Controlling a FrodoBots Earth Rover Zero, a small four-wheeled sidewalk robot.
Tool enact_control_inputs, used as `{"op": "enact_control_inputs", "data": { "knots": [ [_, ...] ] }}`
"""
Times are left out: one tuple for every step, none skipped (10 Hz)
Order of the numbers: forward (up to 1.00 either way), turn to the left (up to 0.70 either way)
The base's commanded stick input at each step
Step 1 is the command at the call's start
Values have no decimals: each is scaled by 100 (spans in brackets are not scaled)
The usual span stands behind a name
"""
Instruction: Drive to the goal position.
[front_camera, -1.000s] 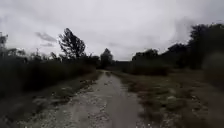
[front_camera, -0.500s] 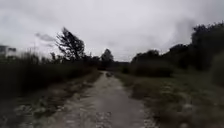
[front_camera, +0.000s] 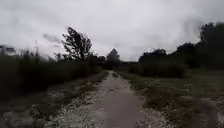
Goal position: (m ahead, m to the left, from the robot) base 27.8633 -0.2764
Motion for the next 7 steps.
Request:
{"op": "enact_control_inputs", "data": {
  "knots": [
    [70,0],
    [70,0],
    [70,0],
    [70,0],
    [70,0],
    [70,0],
    [70,0]
  ]
}}
